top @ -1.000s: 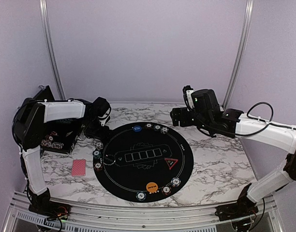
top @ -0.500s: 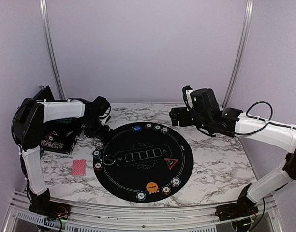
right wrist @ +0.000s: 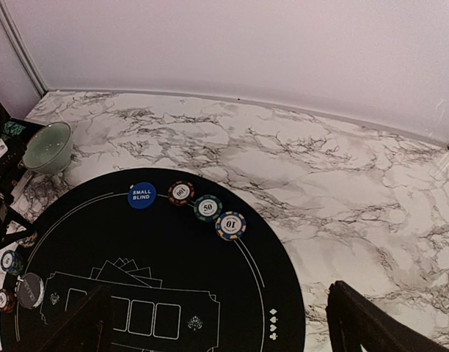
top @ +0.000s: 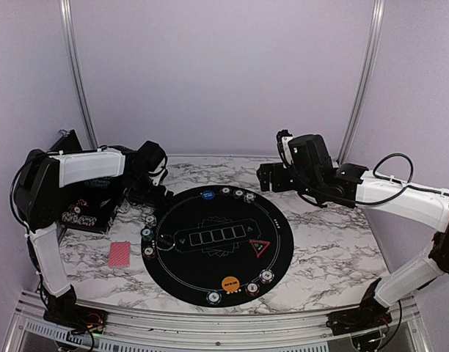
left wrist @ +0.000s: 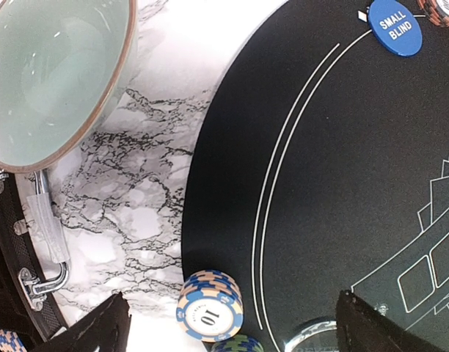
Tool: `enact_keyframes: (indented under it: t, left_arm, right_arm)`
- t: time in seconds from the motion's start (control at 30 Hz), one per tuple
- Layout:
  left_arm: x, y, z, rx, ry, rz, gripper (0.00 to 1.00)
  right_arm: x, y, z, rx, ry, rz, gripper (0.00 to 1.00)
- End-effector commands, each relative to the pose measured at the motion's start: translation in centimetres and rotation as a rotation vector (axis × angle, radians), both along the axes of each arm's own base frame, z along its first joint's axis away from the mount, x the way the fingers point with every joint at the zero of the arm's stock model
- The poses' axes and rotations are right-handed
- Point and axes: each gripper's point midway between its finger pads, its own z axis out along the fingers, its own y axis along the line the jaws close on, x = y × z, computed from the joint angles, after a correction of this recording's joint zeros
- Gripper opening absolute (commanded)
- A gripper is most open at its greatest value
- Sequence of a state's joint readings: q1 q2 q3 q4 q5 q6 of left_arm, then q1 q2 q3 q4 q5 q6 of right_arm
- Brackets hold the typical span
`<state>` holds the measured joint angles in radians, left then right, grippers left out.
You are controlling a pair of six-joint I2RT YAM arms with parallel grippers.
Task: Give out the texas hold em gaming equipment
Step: Pick up the face-down deck piles from the center of the board.
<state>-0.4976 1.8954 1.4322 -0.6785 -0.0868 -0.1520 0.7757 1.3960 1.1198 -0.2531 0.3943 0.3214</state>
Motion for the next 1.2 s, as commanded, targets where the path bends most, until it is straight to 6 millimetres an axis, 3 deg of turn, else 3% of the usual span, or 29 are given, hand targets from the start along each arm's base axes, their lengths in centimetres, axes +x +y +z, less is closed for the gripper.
enact_keyframes:
  t: [0.0, 0.27, 0.5, 0.87, 1.17]
  left_arm:
    - [0.3, -0.5, 2.7, -0.039, -0.049, 0.01, 0.99]
    - [-0.9, 1.1, 5.6, -0.074, -0.113, 0.125, 0.99]
    - [-4.9, 5.4, 6.6, -0.041, -0.115, 0.301, 0.99]
    - [-11.3, 10.4, 4.9, -0.024, -0.051, 0.501, 0.99]
    - [-13.9, 11.9, 1.9, -0.01, 0.021, 0.56, 0.99]
  right_arm:
    - [0.3, 0.0, 1.7, 0.028, -0.018, -0.013, 0.98]
    - [0.4, 0.0, 1.7, 0.016, -0.027, -0.006, 0.98]
    - [0.5, 0.5, 1.5, 0.005, -0.043, 0.027, 0.99]
    - [1.1, 1.9, 1.1, -0.017, -0.061, 0.082, 0.98]
    - [1.1, 2.8, 0.9, -0.036, -0.06, 0.134, 0.98]
